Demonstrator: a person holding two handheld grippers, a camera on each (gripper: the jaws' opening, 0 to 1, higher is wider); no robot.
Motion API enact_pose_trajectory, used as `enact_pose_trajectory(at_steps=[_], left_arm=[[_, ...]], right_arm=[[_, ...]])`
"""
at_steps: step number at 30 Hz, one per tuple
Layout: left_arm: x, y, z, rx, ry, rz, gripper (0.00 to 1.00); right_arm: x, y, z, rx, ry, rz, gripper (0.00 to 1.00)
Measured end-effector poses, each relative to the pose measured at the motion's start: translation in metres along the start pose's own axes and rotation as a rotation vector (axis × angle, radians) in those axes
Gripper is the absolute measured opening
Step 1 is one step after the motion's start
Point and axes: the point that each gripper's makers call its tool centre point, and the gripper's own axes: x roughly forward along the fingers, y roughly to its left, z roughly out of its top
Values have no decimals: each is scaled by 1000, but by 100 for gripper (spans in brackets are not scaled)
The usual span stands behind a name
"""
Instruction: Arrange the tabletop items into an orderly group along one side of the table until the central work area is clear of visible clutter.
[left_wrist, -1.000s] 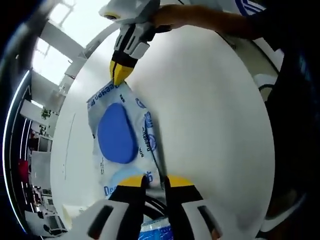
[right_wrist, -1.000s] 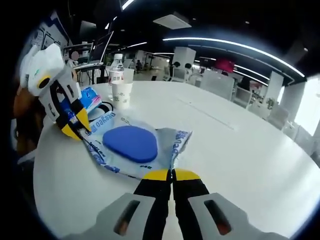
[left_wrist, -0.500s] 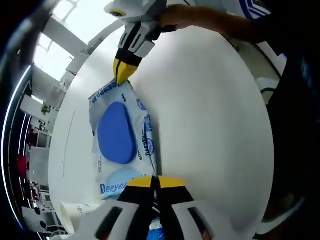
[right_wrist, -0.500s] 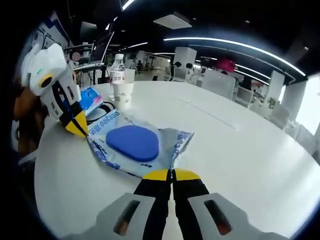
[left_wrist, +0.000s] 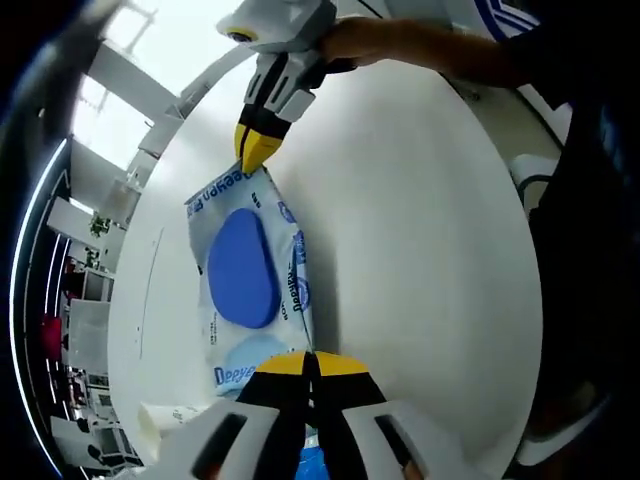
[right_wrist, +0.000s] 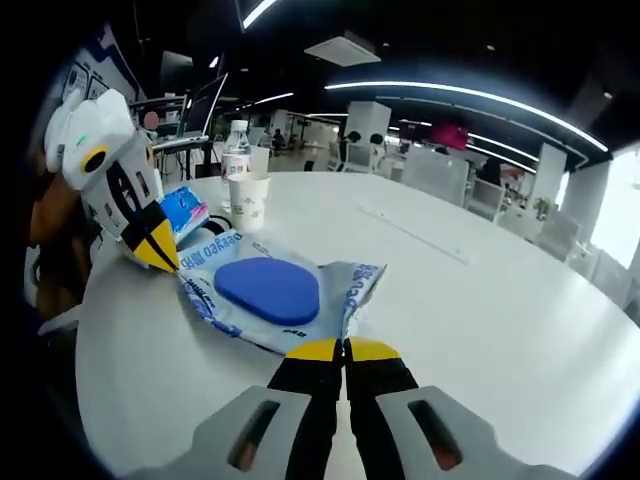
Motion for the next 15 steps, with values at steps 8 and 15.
enact_pose_trajectory(at_steps=[8, 15], left_arm=[[-13, 7, 2, 15, 1, 26, 0], [-25, 19, -1, 46, 24, 53, 0]], right_arm=[[-9, 0, 19, -17, -52, -22, 0], [-18, 2, 36, -6, -107, -47, 0]])
